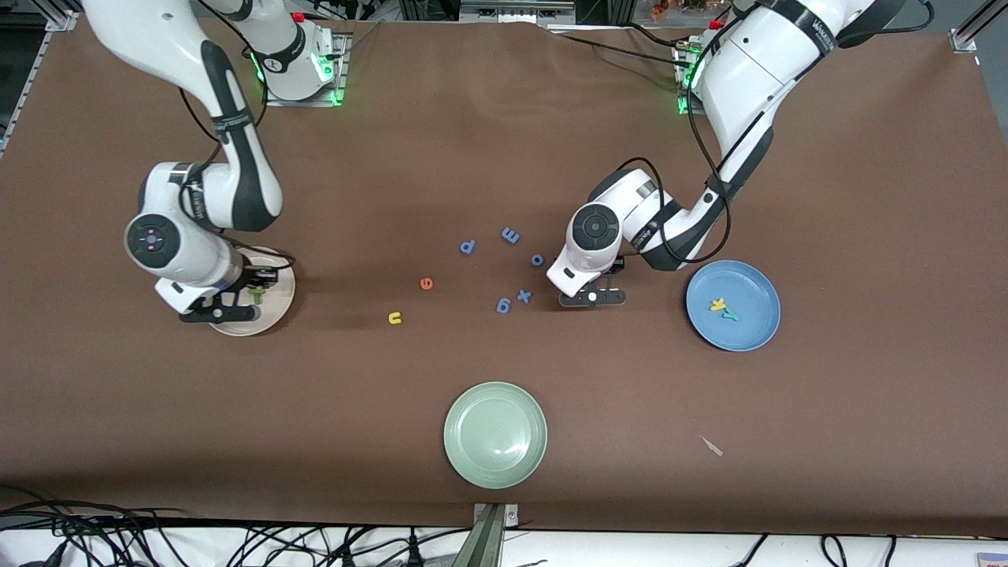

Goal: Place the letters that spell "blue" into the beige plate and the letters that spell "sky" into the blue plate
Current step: 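Grasp the s with the left gripper while the right gripper carries the g, then place the s on the blue plate while the right gripper grasps the e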

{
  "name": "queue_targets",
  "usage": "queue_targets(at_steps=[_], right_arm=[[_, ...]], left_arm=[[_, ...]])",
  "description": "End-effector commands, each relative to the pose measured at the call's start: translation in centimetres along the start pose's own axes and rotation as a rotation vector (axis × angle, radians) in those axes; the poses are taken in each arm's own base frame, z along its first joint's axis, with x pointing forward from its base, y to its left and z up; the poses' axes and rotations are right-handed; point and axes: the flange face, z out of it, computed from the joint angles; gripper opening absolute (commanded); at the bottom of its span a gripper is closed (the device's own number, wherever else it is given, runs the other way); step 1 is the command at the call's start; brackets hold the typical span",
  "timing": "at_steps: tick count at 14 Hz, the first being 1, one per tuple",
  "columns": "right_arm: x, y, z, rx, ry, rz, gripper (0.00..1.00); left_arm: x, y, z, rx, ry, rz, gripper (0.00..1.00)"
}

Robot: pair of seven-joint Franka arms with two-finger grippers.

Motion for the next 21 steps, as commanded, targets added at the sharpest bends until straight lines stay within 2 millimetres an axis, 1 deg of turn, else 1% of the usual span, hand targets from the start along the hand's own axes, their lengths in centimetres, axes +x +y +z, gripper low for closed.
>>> queue_targets(at_steps=[1,2,3,4,5,6,8,9,10,11,12,14,15,16,17,18,19,20,21], right_arm=[[0.7,1.0,0.5,0.004,0.0,-0.013,0.73],[0.9,0.9,0.2,0.005,0.004,-0.012,1.0],[1.2,0.6,-0.5,0.007,0.012,-0.013,1.0],[1.5,-0.3,-1.1,0.008,0.021,-0.023,1.0],[1.6,-1.1,-1.6,0.013,0.02,-0.017,1.0],[1.9,-3.3,-2.3,0.026,0.016,-0.011,1.0],[2.0,-6.9,-3.1,0.052,0.014,0.007,1.0],[2.0,-8.7,-3.5,0.062,0.019,0.018,1.0],[2.0,-10.5,-3.7,0.071,0.021,0.048,1.0],[1.7,-12.6,-3.7,0.085,0.025,0.056,1.0],[1.3,-14.7,-3.9,0.097,0.025,0.07,1.0],[0.8,-17.9,-3.8,0.118,0.035,0.115,1.0],[0.6,-19.5,-3.3,0.134,0.047,0.124,1.0],[0.4,-21.3,-2.2,0.143,0.052,0.123,1.0],[0.3,-22.9,-1.7,0.154,0.07,0.149,1.0],[0.1,-24.7,-0.8,0.16,0.082,0.166,1.0],[-0.3,-26.3,-0.4,0.163,0.096,0.162,1.0],[-0.8,-27.7,0.4,0.161,0.102,0.145,1.0],[-1.1,-28.6,0.9,0.16,0.105,0.138,1.0]], left_arm=[[0.1,-0.4,0.4,0.024,0.017,0.012,0.12],[0.2,-0.4,0.3,0.023,0.018,0.01,0.12],[0.2,-0.4,0.3,0.023,0.018,0.01,0.08],[0.3,-0.5,0.3,0.023,0.018,0.008,0.0],[0.6,-1.0,0.0,0.025,0.019,0.002,0.0],[1.1,-1.5,-0.9,0.028,0.025,-0.003,0.0],[2.3,-3.6,-4.3,0.054,0.037,-0.03,0.0],[2.5,-4.8,-5.9,0.081,0.033,-0.018,0.0],[2.9,-6.5,-7.1,0.111,0.019,0.015,0.0],[3.7,-9.0,-8.0,0.13,-0.003,0.051,0.0],[4.2,-11.1,-8.4,0.142,-0.034,0.091,0.0],[4.7,-14.6,-8.0,0.165,-0.094,0.136,0.0],[5.3,-16.9,-7.7,0.166,-0.121,0.142,0.0],[6.0,-19.3,-7.5,0.156,-0.141,0.17,0.01],[6.5,-21.1,-7.2,0.142,-0.156,0.212,0.04],[6.8,-22.3,-6.8,0.133,-0.17,0.244,0.12],[7.0,-23.4,-6.1,0.133,-0.184,0.278,0.22],[7.1,-24.0,-5.5,0.125,-0.196,0.305,0.68],[7.4,-25.0,-5.6,0.118,-0.196,0.308,1.0]])
